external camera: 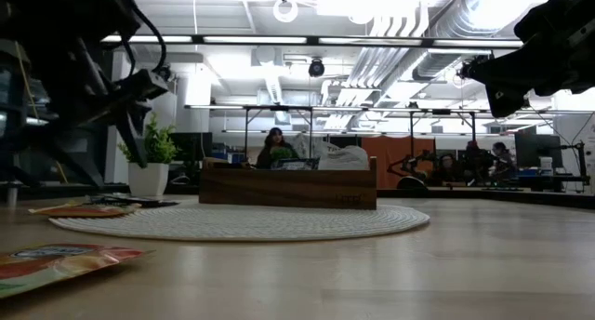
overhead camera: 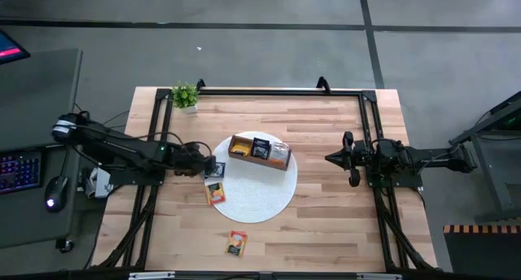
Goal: Pick & Place Tea
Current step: Put the blue tea bag into the middle section of the wooden organizer
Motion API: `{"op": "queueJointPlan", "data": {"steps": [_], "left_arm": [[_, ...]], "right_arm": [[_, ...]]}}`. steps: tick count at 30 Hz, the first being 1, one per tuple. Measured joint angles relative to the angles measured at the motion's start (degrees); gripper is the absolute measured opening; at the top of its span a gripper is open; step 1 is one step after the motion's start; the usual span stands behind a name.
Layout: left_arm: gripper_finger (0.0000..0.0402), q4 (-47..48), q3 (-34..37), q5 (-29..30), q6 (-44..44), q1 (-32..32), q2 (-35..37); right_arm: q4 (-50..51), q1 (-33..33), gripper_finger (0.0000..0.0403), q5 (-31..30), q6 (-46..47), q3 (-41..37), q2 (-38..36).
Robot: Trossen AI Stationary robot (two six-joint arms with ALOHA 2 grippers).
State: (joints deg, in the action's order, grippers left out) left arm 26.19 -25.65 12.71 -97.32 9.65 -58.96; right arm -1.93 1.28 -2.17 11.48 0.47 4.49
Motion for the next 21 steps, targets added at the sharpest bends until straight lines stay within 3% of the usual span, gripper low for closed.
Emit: {"op": "queueJointPlan", "data": {"steps": [21], "left_arm": [[0.0275, -3.5, 0.0, -1.1, -0.5, 0.1, -5.4]], "right_arm": [[0.0, 0.0, 0.0012, 0.0, 0.0, 0.0, 0.0]]}}
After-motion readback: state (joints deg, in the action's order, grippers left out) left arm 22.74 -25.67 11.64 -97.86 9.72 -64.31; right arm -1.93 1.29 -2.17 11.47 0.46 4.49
